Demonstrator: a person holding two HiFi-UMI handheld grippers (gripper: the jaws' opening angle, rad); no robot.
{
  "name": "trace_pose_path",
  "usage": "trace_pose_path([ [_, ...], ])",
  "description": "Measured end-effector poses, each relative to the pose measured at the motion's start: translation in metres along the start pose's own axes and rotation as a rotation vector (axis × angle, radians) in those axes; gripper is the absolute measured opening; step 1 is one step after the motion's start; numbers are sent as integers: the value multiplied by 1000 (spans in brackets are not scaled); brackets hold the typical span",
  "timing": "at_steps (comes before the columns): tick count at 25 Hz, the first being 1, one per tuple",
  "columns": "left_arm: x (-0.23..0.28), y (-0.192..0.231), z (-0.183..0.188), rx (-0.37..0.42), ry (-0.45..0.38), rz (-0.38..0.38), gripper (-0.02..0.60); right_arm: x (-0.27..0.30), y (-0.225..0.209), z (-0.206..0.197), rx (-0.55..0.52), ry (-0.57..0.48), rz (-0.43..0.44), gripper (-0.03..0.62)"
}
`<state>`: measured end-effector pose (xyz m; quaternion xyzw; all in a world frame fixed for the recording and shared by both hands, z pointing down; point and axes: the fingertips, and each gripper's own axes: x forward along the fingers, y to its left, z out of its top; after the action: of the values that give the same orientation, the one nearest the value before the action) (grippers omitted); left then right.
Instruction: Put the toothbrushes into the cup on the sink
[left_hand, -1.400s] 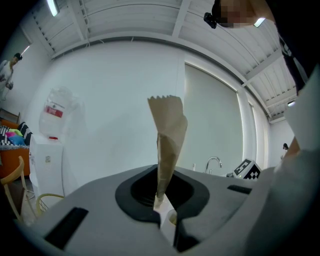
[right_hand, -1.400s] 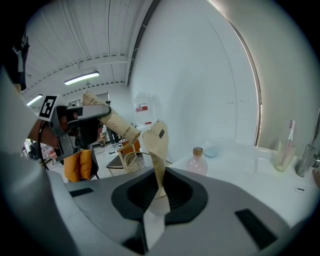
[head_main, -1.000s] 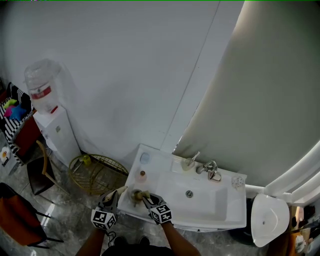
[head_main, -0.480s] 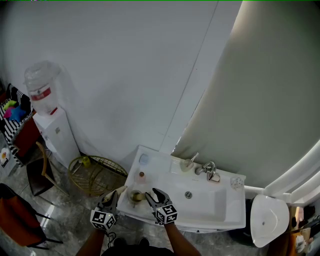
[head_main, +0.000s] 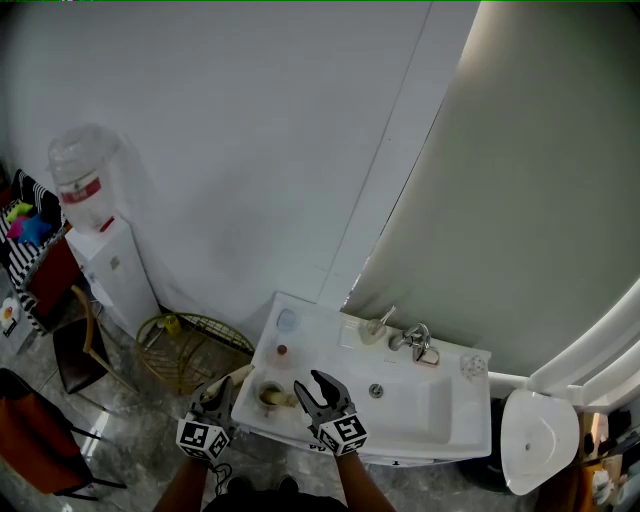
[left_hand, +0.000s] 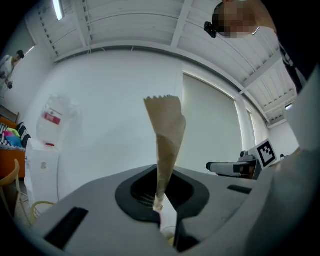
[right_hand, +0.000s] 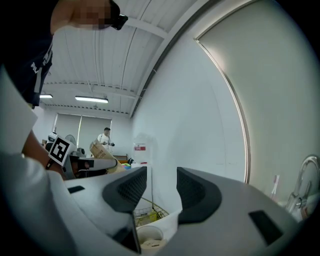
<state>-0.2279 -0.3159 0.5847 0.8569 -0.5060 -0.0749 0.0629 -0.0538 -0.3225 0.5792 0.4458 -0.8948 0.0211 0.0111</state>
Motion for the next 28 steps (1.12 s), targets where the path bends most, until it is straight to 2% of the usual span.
trace_pose_path([
  [4, -1, -4, 9, 7, -20, 4, 34, -10, 0, 19, 8, -40, -8, 198],
  [8, -5, -9, 12, 12, -30, -1, 34, -17, 2, 22, 3, -50, -14, 198],
  [11, -6, -9, 21, -12, -39, 8, 34, -18, 2, 22, 8, -50, -21, 198],
  [21, -10, -18, 31, -5, -55, -8, 34, -26, -9, 16, 109, -60, -73, 184],
  [25, -3, -17, 33, -9, -72, -13, 34, -25, -18, 20, 101, -75, -90, 93],
  [28, -6, -18, 29, -7, -70, -12, 34, -29, -15, 18, 92, -73, -99, 49],
])
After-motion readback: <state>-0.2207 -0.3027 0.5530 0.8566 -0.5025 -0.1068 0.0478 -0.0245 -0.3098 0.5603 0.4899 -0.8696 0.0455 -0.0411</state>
